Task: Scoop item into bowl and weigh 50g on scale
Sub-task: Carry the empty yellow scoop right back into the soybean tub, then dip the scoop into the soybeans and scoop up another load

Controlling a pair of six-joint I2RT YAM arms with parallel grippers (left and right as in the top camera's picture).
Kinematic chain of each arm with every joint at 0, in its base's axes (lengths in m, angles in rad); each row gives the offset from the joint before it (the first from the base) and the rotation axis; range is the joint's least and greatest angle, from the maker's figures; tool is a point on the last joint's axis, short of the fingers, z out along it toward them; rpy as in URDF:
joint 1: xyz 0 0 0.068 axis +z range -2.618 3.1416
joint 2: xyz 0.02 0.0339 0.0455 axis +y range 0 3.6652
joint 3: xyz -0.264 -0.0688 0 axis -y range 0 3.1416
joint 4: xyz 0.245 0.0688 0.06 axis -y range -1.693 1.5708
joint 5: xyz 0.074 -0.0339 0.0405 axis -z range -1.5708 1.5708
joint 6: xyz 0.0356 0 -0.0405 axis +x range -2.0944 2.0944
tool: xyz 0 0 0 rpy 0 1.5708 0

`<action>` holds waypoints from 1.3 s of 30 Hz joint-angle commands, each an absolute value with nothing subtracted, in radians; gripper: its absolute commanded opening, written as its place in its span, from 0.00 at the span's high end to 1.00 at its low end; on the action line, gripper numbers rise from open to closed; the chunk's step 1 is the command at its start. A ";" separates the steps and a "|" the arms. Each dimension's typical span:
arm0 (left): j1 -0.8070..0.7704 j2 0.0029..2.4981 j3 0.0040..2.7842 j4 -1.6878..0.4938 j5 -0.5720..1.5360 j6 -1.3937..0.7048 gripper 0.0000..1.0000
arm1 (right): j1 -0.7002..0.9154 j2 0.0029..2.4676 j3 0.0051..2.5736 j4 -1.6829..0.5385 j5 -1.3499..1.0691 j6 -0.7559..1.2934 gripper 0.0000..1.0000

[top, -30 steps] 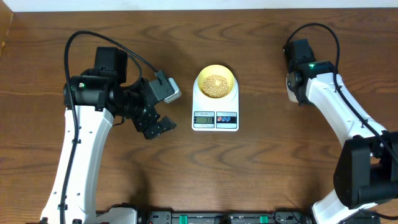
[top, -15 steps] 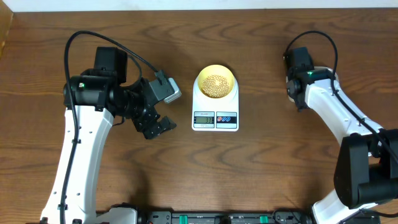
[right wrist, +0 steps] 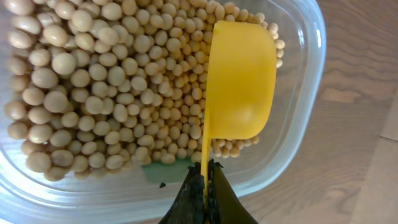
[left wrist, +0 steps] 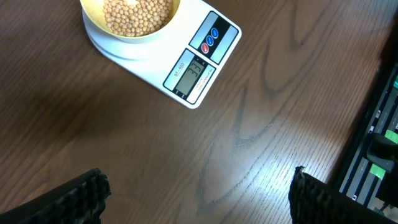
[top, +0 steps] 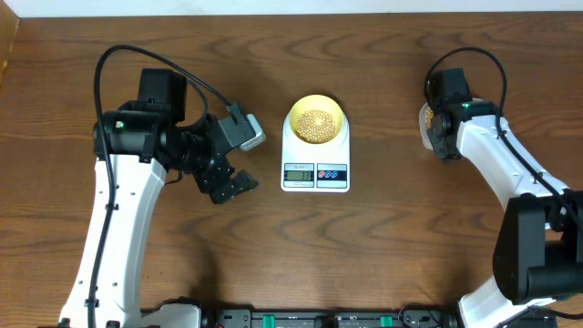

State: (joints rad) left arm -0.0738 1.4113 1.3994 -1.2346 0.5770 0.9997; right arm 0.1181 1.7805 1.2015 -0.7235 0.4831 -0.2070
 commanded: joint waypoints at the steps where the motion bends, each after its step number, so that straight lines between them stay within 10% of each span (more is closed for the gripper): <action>1: -0.075 1.418 1.408 -1.241 0.590 1.017 0.05 | 0.119 1.786 1.196 -0.735 0.317 -0.195 0.99; 39: -0.075 1.418 1.408 -1.241 0.590 1.017 0.05 | -0.248 1.784 1.264 -0.818 -0.571 -0.049 0.99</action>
